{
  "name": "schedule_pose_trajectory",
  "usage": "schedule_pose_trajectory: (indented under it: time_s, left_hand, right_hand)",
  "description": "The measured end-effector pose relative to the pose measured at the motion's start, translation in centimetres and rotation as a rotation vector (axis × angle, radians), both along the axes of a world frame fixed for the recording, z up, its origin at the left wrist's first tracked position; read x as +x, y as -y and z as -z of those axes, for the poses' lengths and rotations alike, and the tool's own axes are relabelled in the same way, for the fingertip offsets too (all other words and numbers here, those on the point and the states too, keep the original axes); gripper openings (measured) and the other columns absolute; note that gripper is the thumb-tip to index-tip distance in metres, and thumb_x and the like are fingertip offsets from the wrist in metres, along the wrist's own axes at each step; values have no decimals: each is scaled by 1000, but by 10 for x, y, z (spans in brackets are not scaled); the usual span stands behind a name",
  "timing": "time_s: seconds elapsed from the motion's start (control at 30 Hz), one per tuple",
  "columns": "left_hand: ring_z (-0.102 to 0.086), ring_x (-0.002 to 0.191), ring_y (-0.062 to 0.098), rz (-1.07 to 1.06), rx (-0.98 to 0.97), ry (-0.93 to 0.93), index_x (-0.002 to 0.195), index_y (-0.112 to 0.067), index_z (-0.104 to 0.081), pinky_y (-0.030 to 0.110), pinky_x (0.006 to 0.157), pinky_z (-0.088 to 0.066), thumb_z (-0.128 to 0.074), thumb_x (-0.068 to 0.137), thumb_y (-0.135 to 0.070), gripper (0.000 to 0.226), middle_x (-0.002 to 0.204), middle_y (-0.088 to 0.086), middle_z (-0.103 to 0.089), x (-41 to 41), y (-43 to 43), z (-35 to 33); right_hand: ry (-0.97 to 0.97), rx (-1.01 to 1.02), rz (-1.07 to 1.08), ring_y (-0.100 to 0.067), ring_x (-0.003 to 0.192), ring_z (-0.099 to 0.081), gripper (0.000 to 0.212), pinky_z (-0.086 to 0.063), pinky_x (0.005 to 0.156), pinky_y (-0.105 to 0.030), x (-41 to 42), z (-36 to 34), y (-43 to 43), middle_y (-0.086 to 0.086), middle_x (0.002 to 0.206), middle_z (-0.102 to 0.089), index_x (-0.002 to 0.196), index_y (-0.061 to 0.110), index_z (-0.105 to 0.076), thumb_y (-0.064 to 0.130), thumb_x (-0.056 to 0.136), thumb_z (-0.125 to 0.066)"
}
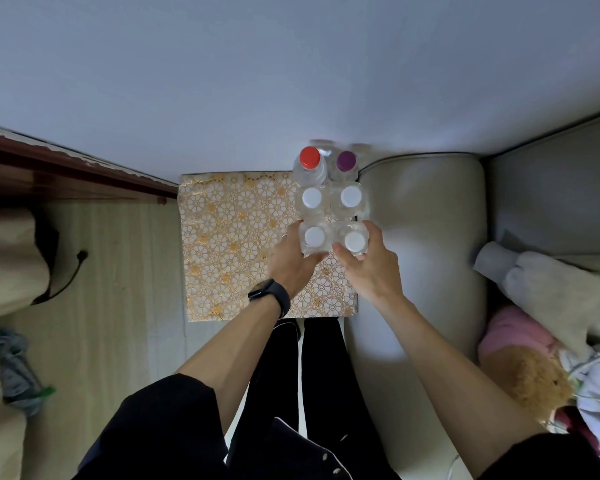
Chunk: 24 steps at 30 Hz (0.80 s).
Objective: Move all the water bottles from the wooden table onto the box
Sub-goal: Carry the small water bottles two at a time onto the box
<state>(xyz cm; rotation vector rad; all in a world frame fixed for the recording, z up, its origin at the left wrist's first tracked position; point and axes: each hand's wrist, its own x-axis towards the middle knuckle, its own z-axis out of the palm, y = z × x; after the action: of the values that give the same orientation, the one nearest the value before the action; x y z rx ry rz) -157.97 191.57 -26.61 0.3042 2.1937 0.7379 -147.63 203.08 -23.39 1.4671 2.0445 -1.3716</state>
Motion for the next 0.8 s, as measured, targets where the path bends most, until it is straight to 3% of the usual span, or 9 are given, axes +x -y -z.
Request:
schedule_pose_trajectory:
  time_s: [0.1,0.2,0.3,0.43,0.63,0.8]
  left_hand:
    - [-62,94,20,1,25,18,135,-19,-46,33,74,-47,-78,84,-31,61,109,-1,-69,-1,3,3]
    - [-63,99,24,28,15,15,135,-20,-44,36,75,-48,-76,85,-32,61,114,2,-68,-2,7,5]
    - [-60,103,23,46,-5,13,137,-21,-41,38,78,-47,-78,83,-34,67,120,3,-65,-1,7,3]
    - [-61,99,23,68,-47,49,139,-23,-38,34,75,-44,-81,80,-35,74,117,3,-66,-7,7,2]
    - [-66,103,25,88,-51,89,140,-22,-39,47,87,-56,-82,77,-36,77,116,0,-67,-10,8,-3]
    - [-66,111,26,121,-81,85,152,-26,-26,49,92,-54,-78,81,-32,88,136,2,-61,-8,13,-22]
  right_hand:
    - [-4,-30,25,-25,105,-65,69,-52,95,-41,-1,3,-3,0,113,-63,146,32,-35,52,89,-67]
    - [-20,-62,31,-23,102,-66,72,-57,89,-44,0,6,-4,4,112,-60,144,39,-36,53,83,-71]
    - [-9,-61,41,-21,102,-63,72,-53,89,-35,-3,4,-4,6,112,-57,145,36,-37,50,84,-72]
    - [-11,-27,44,-24,111,-63,72,-53,95,-44,-3,2,1,1,121,-64,147,37,-34,53,86,-68]
    - [-19,-70,42,-23,127,-57,88,-47,105,-38,1,0,6,2,140,-57,154,37,-24,50,83,-75]
    - [11,-58,-22,-24,124,-58,91,-46,102,-35,7,-25,5,-2,145,-53,156,29,-19,39,86,-75]
